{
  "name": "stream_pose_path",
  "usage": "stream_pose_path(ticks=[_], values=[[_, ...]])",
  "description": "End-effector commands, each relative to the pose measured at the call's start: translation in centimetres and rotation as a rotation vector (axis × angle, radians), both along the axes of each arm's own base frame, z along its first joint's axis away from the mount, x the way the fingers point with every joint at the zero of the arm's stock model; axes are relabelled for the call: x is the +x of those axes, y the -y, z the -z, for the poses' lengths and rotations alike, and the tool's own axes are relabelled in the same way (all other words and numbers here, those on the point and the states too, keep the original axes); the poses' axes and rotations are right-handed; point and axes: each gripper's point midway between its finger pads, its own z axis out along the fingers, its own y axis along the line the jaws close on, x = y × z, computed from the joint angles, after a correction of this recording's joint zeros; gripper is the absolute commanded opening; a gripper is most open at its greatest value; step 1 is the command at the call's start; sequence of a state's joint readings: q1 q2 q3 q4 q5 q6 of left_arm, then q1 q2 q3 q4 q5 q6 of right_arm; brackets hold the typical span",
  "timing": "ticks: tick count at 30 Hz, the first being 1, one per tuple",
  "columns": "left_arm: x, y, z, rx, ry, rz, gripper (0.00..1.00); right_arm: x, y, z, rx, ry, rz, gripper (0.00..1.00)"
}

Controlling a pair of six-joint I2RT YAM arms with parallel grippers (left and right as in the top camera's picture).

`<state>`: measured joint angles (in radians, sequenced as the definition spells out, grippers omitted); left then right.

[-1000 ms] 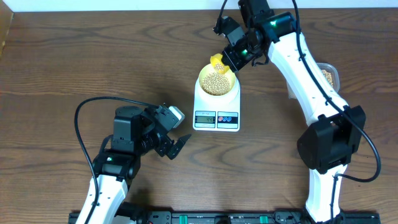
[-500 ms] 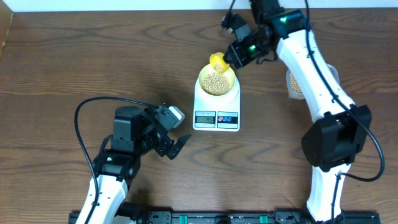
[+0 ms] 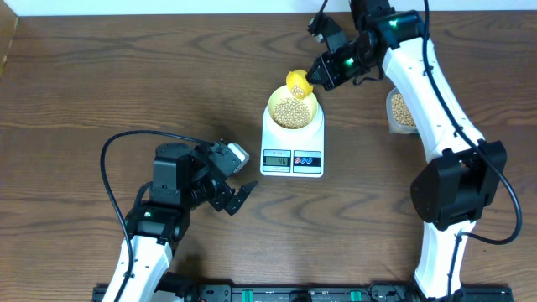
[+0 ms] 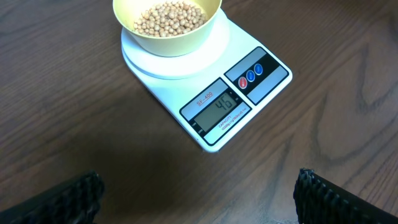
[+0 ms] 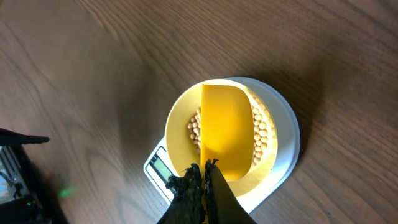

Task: Scoop item into bowl and weigh 50g on scale
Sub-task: 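Tip the scoop further over the bowl to empty remaining beans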

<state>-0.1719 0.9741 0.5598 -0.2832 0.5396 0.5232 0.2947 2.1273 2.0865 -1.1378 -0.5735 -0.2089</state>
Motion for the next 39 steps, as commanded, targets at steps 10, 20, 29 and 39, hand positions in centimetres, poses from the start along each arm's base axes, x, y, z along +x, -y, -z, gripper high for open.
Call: stream_pose_path(ticks=[10, 20, 29, 39], values=[[0.3, -0.2, -0.6, 0.002, 0.018, -0.012, 0.99, -0.5, -1.5, 0.8, -0.242, 0.133, -0.049, 0.01], [0.3, -0.2, -0.6, 0.002, 0.018, -0.012, 0.99, 0.0, -0.9, 0.7, -0.232, 0.132, -0.035, 0.01], [0.3, -0.2, -0.6, 0.002, 0.018, -0.012, 1.0, -0.5, -1.7, 0.4, -0.179, 0.113, -0.056, 0.01], [0.3, -0.2, -0.6, 0.002, 0.018, -0.012, 0.99, -0.5, -1.6, 0.4, -0.183, 0.121, -0.067, 0.01]])
